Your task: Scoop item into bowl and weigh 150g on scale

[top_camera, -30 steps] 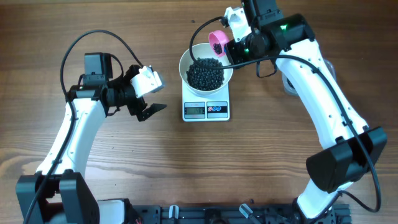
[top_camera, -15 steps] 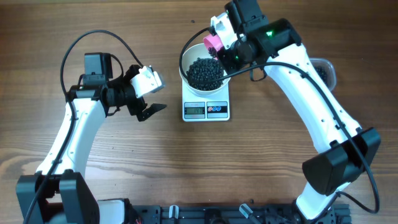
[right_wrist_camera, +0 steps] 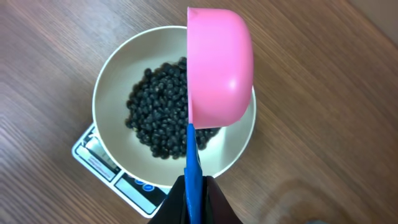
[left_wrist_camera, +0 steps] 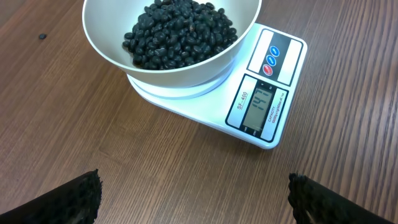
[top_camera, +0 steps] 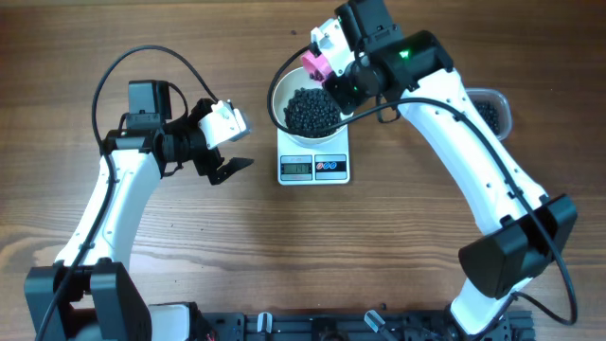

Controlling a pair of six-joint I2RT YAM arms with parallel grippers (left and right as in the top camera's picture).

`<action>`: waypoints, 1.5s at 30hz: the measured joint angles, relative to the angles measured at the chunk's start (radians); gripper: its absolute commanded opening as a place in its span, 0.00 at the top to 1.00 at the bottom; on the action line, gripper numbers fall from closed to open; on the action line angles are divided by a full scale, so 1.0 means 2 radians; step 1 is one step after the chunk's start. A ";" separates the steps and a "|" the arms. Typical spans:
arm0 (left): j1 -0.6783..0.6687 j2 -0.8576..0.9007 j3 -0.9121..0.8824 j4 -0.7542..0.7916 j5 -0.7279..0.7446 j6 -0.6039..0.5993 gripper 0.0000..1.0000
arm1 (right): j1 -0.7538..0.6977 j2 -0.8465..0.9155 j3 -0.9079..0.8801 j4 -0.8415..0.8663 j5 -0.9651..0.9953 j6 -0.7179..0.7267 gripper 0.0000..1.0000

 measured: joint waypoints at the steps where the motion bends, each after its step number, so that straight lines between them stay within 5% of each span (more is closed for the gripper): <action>1: 0.000 0.000 0.000 0.000 0.000 0.000 0.00 | -0.005 0.000 0.000 0.000 -0.011 0.002 0.96; 23: 0.000 0.000 0.000 0.000 0.000 0.000 0.00 | -0.143 0.000 0.000 0.006 -0.272 0.044 0.96; 30: 0.000 0.000 0.000 0.000 0.000 0.000 0.00 | -0.258 0.000 0.000 -0.050 -0.358 0.059 0.96; 36: 0.000 0.000 0.000 0.000 0.000 0.000 0.00 | -0.353 -0.014 0.001 -0.147 -0.262 0.036 0.96; 45: 0.000 0.000 0.000 0.000 0.000 0.000 0.00 | -0.317 -0.019 0.001 -0.174 -0.018 0.034 0.96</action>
